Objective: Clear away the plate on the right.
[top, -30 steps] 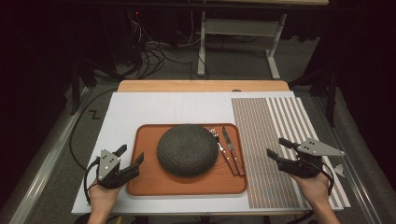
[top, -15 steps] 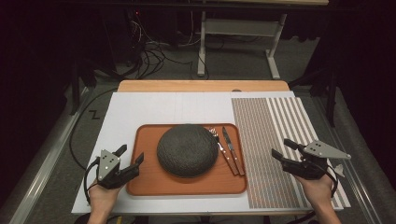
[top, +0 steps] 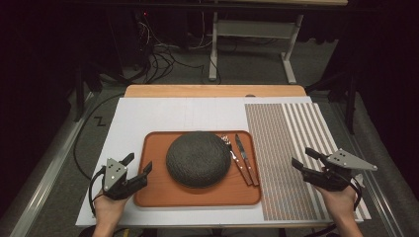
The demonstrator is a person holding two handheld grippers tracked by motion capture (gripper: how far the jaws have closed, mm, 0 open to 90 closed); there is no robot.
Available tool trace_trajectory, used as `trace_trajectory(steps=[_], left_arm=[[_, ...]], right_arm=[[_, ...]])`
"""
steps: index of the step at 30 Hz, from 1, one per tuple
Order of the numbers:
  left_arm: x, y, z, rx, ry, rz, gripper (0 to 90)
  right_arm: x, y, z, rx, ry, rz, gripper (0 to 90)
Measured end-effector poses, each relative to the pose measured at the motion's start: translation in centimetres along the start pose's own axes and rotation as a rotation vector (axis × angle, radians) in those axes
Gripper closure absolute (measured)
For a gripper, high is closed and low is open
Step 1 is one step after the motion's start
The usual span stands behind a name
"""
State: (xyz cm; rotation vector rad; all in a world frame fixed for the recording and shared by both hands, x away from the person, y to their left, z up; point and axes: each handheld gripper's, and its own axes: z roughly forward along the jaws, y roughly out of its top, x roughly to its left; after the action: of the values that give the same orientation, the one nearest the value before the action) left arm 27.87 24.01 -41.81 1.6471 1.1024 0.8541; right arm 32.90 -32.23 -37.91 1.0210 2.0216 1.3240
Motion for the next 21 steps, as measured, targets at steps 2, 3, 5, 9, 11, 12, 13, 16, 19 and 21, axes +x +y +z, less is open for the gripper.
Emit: trace_trajectory(steps=[2,3,5,9,11,12,13,16,19,21], left_arm=[[0.0,0.0,0.0,0.001,0.0,0.0,32.9],[0.0,0.0,0.0,0.003,0.0,0.003,32.8],[0.0,0.0,0.0,-0.001,0.001,-0.001,32.9],[0.0,0.0,0.0,-0.001,0.0,-0.002,32.9],[0.0,0.0,0.0,-0.001,0.0,-0.002,32.9],[0.0,0.0,0.0,-0.002,0.0,-0.002,32.9],[0.0,0.0,0.0,-0.002,0.0,-0.002,32.9],[0.0,0.0,0.0,-0.002,0.0,-0.003,32.9],[0.0,0.0,0.0,-0.005,0.001,-0.006,32.9],[0.1,0.0,-0.1,-0.004,0.001,-0.004,32.9]], right_arm=[[-0.2,-0.1,0.0,0.0,-0.004,0.006,36.5],[-0.3,-0.2,-0.1,-0.001,-0.005,0.012,36.4],[-0.5,-0.3,-0.1,-0.001,-0.01,0.022,36.1],[-0.9,-0.6,-0.1,0.002,-0.021,0.029,35.7],[-1.0,-0.7,0.0,0.007,-0.024,0.032,35.4],[-1.1,-0.8,0.1,0.01,-0.028,0.035,35.3],[-1.1,-0.9,0.1,0.014,-0.029,0.038,35.0],[-1.2,-1.1,0.2,0.013,-0.033,0.04,34.6],[-1.2,-1.2,0.2,0.008,-0.035,0.041,34.2],[-1.2,-1.3,0.2,0.003,-0.037,0.044,34.0]])
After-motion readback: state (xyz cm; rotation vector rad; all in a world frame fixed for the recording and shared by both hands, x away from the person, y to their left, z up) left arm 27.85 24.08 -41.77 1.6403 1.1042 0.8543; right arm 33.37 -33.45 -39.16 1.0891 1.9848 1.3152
